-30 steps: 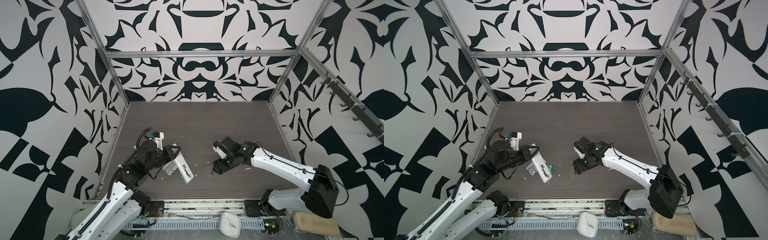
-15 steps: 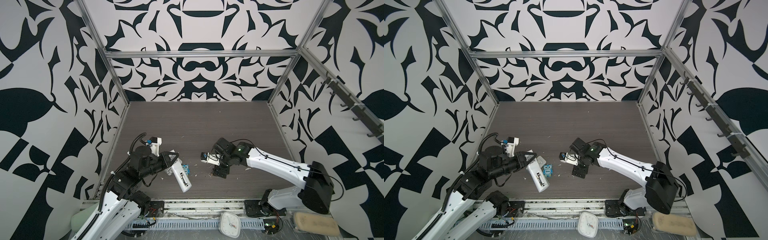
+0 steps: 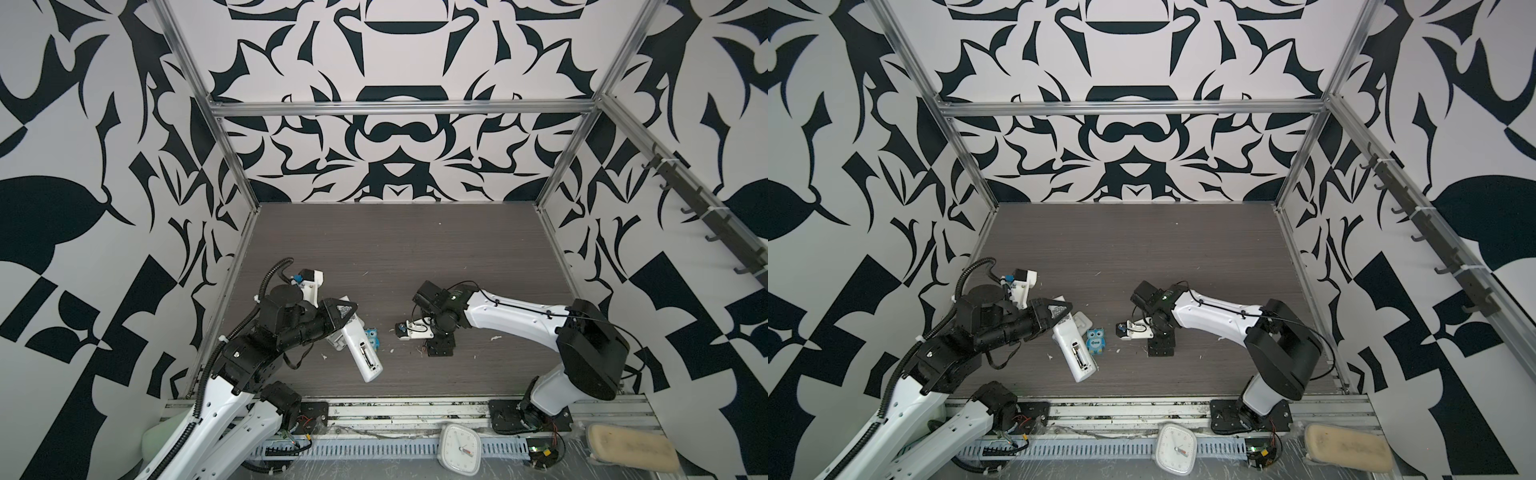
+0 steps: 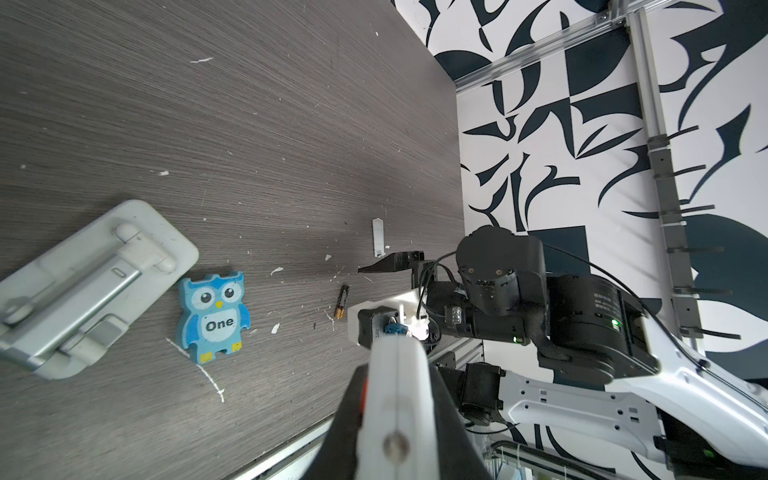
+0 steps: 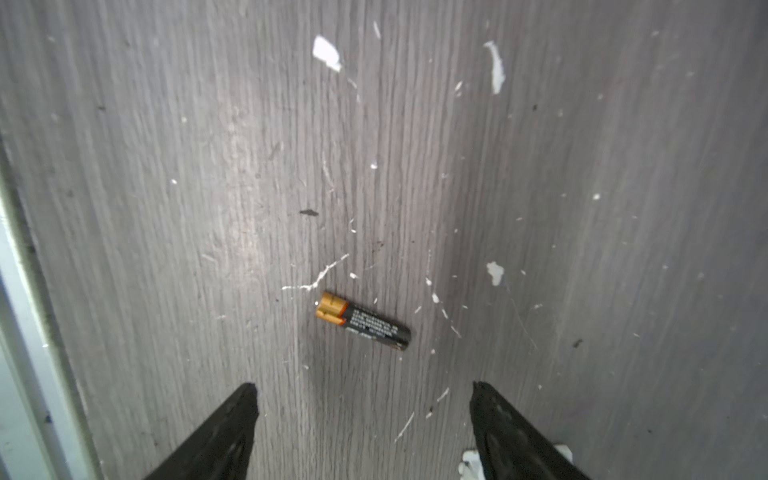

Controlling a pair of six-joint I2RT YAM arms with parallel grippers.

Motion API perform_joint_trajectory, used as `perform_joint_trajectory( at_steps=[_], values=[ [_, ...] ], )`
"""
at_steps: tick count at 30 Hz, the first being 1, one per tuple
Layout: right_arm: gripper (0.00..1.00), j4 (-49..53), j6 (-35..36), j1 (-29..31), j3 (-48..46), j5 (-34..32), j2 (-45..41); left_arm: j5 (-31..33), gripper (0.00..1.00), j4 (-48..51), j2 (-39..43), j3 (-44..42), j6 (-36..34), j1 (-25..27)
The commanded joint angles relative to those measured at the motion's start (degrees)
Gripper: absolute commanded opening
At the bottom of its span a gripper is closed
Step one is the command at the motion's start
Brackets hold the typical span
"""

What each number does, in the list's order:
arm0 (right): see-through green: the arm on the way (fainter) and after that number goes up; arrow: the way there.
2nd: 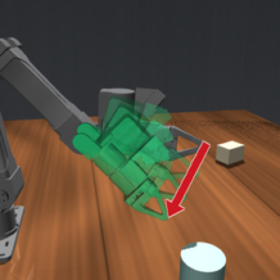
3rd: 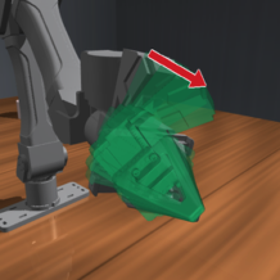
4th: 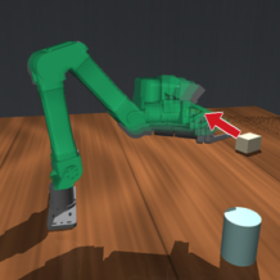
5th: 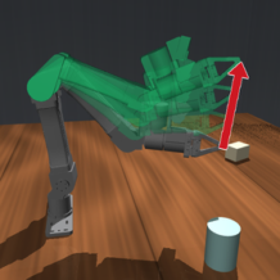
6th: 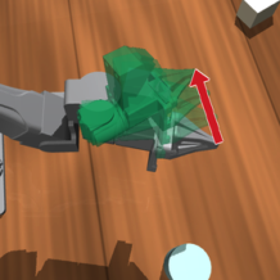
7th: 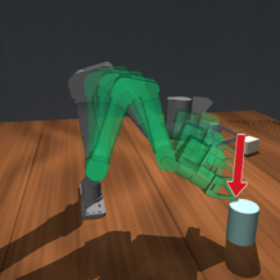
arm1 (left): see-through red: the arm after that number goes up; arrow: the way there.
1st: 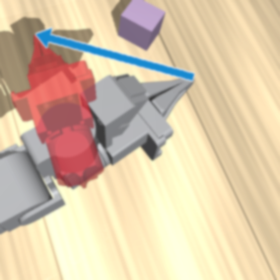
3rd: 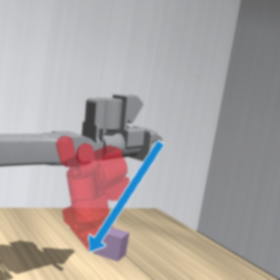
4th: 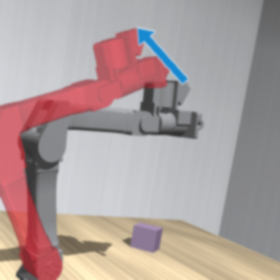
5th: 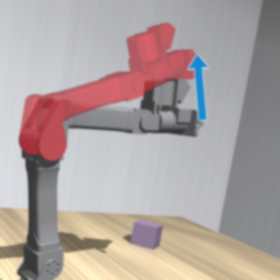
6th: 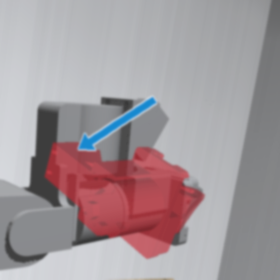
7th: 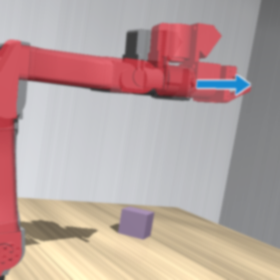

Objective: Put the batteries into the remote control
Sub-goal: 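Lower the open right gripper onto the second AA battery on the table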

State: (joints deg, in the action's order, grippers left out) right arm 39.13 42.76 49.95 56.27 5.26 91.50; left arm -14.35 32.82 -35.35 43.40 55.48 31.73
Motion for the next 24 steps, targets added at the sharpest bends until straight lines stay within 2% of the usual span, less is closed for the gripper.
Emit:
perform_joint_trajectory(
  at_steps=[1,14,24],
  values=[
    [0.83,-1.36,2.15,-0.13,0.79,0.95,0.34,0.38,0.0,2.06,-0.28,1.87,-0.55,-0.74],
    [0.74,-2.24,1.93,-0.07,2.85,3.08,5.05,-0.23,0.0,1.2,-0.02,0.29,1.14,-2.63],
    [0.56,-3.43,1.0,-0.05,3.8,2.79,7.75,0.54,0.0,1.35,1.28,-0.19,2.46,-2.63]
  ],
)
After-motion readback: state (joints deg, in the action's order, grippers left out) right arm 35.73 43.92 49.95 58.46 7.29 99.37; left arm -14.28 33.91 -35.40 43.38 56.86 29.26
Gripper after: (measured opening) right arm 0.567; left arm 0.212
